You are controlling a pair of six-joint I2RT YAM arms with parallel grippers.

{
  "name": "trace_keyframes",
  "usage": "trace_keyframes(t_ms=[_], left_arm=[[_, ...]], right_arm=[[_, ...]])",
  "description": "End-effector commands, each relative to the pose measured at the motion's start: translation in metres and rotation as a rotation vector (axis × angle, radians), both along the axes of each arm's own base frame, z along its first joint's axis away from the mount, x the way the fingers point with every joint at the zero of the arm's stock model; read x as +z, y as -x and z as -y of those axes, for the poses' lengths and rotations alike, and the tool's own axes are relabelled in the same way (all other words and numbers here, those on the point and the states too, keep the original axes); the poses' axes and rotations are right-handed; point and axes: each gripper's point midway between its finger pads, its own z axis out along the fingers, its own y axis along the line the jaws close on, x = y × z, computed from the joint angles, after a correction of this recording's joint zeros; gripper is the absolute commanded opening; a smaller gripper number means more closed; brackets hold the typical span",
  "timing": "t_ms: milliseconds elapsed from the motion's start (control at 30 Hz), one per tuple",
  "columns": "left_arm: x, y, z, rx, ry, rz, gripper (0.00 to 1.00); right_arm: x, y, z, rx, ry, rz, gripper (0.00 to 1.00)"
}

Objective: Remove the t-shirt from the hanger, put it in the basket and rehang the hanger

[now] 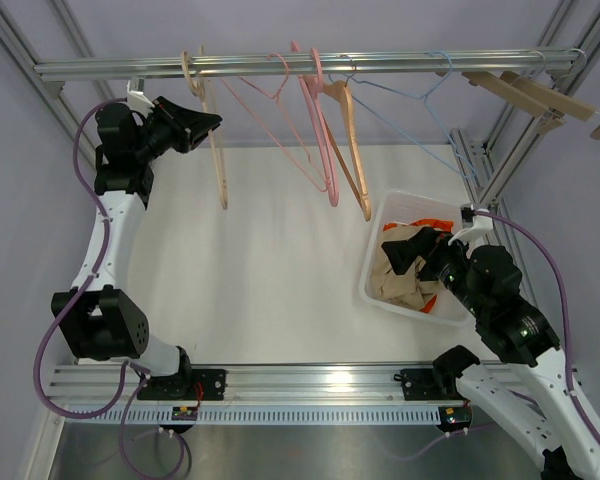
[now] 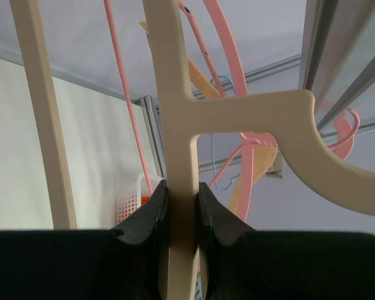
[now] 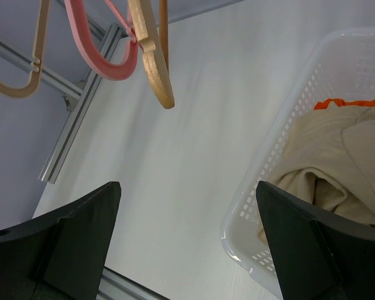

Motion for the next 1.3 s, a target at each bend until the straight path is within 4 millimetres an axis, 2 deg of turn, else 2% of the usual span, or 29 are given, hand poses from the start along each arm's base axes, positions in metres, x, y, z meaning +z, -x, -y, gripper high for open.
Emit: trace_keyframes(t_ms=[0,67,233,400,467,500,533,633,667,733,1000,1033,1100,1133,1267], left_arm=[[0.015,0.001,0.002,-0.027,0.011,0.038,0.0],[0.014,-0.002,0.0,-0.021,0.017,0.031,0.0],[0.035,-0.005,0.002,-0.038,0.027,0.061,0.0],[0.02,-0.012,-0.001,-0.016,0.009,0.019,0.0],[0.006,-0.015,-0.001,-0.017,0.001,-0.007,0.0],[0.008,-0.014,-0.002,-0.014,-0.003,0.0,0.0],[0.0,-0.014,-0.002,-0.013,-0.006,-0.016,0.0],[-0.005,-0.007,-0.004,0.001,-0.025,-0.009,0.0],[-0.012,-0.005,-0.003,-0.002,-0.028,-0.023,0.0],[-0.011,0.001,-0.003,-0.001,-0.036,-0.011,0.02],[-0.01,0.016,-0.001,-0.005,-0.038,0.005,0.34],[-0.008,0.018,-0.001,-0.007,-0.038,0.013,0.44],[-0.005,0.021,-0.001,-0.01,-0.041,0.025,0.56],[-0.002,0.025,-0.001,-0.008,-0.043,0.037,0.69],[0.003,0.037,-0.003,0.014,-0.066,0.058,0.9]], right_arm=[[0.009,-0.003,-0.005,0.024,-0.004,0.039,1.0],[0.008,-0.004,-0.005,0.024,-0.002,0.035,0.99],[0.01,-0.001,-0.003,0.016,-0.011,0.046,1.0],[0.01,-0.001,-0.003,0.017,-0.016,0.047,0.99],[0.009,0.0,-0.004,0.023,-0.017,0.047,0.99],[0.008,0.0,-0.004,0.024,-0.016,0.044,1.0],[0.009,0.0,-0.004,0.024,-0.018,0.048,0.99],[0.008,0.0,-0.004,0.024,-0.018,0.049,1.0],[0.01,0.0,-0.003,0.023,-0.019,0.056,1.0],[0.01,0.0,-0.004,0.026,-0.018,0.055,1.0],[0.014,0.003,-0.006,0.039,-0.035,0.061,1.0],[0.014,0.004,-0.005,0.039,-0.037,0.064,0.99],[0.017,0.005,-0.004,0.04,-0.037,0.071,1.0],[0.018,0.006,-0.004,0.041,-0.033,0.073,0.99],[0.033,0.009,-0.001,0.039,-0.042,0.106,0.99]])
